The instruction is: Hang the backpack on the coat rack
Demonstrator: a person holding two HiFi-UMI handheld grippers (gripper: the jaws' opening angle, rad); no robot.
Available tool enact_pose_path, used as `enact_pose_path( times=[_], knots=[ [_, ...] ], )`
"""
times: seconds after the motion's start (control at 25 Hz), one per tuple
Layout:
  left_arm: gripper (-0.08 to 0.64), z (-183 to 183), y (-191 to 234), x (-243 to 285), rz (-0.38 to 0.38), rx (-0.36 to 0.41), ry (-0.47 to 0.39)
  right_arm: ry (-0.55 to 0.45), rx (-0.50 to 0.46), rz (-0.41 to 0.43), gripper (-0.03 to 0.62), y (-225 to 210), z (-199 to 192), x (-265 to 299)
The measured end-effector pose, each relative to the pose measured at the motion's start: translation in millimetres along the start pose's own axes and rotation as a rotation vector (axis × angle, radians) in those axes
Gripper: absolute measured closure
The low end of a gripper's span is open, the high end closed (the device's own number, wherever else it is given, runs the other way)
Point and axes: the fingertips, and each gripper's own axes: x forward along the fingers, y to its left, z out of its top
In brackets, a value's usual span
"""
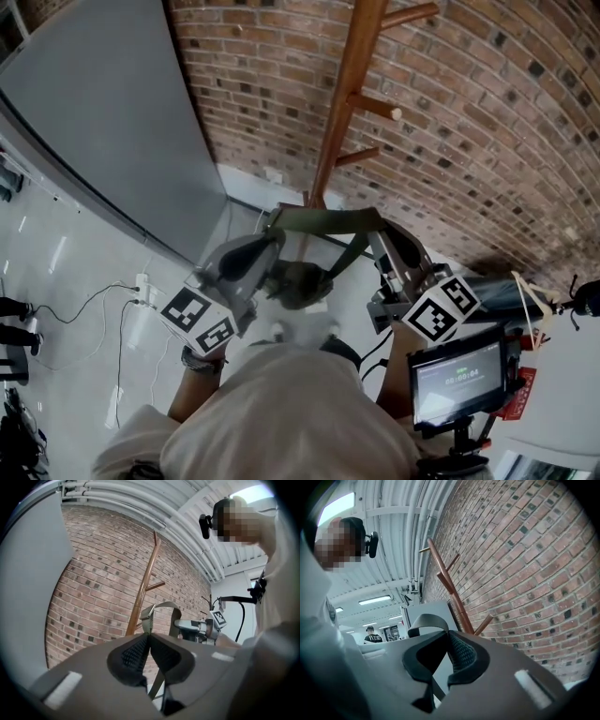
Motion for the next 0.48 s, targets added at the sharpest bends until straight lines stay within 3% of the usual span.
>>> enact_pose_path(
  times=[0.48],
  knots=[
    [0.546, -22, 15, 13, 0.141, -0.042, 0.013, 0.086, 0.039, 0.081, 0.583, -32, -10, 15]
  ],
)
